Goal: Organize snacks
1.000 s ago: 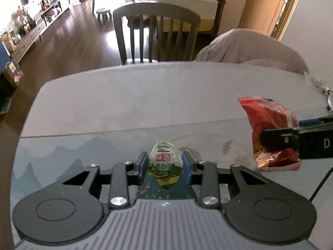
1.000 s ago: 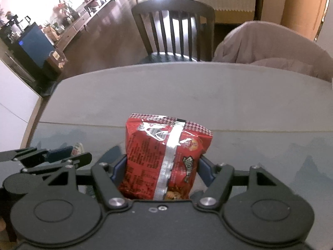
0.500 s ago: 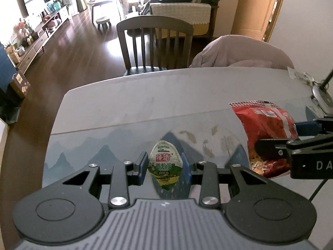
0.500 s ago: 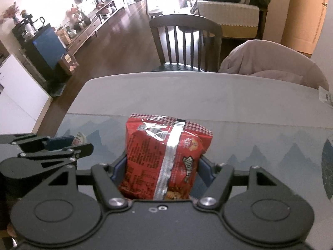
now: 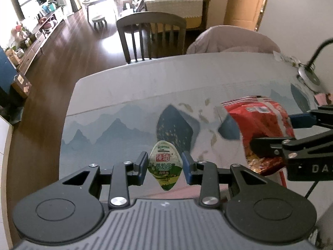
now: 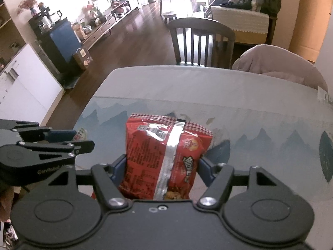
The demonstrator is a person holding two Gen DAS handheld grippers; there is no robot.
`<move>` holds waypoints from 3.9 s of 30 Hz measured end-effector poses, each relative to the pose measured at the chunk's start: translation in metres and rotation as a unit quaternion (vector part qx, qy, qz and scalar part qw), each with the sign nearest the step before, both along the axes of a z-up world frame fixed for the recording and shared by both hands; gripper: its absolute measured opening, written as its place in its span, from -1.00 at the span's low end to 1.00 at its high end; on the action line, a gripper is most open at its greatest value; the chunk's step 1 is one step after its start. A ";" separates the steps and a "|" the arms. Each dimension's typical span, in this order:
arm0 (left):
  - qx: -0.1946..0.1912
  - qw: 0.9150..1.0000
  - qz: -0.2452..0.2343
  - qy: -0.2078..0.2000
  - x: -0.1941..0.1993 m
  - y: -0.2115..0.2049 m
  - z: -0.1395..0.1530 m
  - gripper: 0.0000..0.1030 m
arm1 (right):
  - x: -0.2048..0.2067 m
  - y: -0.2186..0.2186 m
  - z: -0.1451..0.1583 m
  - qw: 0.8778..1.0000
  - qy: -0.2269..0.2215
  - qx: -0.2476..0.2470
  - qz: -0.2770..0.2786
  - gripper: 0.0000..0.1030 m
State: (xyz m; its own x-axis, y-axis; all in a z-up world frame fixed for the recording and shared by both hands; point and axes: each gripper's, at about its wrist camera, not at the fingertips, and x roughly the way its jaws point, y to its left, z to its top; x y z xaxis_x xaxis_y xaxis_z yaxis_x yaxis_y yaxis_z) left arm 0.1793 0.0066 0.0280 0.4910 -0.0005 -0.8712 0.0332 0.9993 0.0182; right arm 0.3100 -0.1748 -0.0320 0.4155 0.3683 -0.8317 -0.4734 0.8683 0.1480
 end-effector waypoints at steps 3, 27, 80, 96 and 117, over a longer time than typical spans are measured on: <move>-0.001 1.000 -0.012 0.002 -0.019 -0.003 0.000 -0.34 | -0.016 0.000 -0.002 1.000 0.003 0.000 0.005 0.34; -0.035 0.996 -0.056 0.065 -0.109 -0.036 -0.065 -0.34 | -0.111 -0.037 -0.071 0.996 0.072 -0.013 -0.041 0.34; -0.058 0.994 -0.029 0.083 -0.126 -0.036 -0.136 0.10 | -0.158 -0.043 -0.110 0.994 0.073 -0.042 -0.068 0.61; -0.079 0.996 -0.051 0.004 -0.157 -0.030 -0.092 0.45 | -0.189 -0.063 -0.080 0.994 0.031 0.002 -0.107 0.93; -0.109 0.990 -0.055 -0.065 -0.208 -0.021 -0.055 0.94 | -0.246 -0.067 -0.050 0.987 -0.078 0.051 -0.131 1.00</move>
